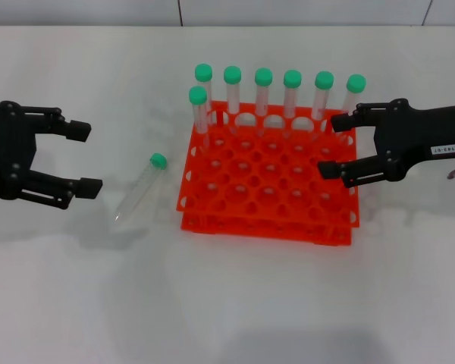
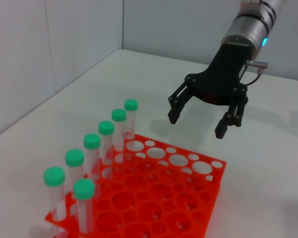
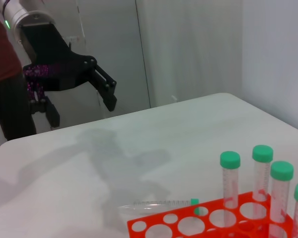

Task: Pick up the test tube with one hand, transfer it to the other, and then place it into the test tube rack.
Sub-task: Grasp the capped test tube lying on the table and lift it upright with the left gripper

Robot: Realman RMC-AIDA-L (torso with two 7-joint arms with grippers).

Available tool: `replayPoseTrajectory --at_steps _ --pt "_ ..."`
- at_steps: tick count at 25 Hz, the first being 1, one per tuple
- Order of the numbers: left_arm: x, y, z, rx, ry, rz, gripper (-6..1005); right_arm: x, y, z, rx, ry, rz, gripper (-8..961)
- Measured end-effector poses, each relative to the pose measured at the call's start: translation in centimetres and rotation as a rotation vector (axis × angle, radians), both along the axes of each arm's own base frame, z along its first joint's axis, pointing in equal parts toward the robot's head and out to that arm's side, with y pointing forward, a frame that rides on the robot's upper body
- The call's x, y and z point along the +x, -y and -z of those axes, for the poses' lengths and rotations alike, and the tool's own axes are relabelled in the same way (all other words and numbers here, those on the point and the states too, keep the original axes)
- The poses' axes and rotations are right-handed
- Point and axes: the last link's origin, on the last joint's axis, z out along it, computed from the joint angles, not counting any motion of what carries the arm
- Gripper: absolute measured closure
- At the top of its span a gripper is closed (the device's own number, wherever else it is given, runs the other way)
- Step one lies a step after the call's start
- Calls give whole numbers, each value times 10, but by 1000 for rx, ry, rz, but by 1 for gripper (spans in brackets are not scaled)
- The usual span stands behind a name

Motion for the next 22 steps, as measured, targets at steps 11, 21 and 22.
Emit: replayPoseTrajectory --at_steps 11,21,22 --pt "-9 -14 -16 -5 -183 -237 110 1 0 2 11 -5 8 97" --pt "-31 -41 3 34 -414 -467 110 -6 -3 7 12 -12 -15 97" --pt "-33 -43 8 31 -427 -477 110 -7 -3 8 12 -14 -15 97"
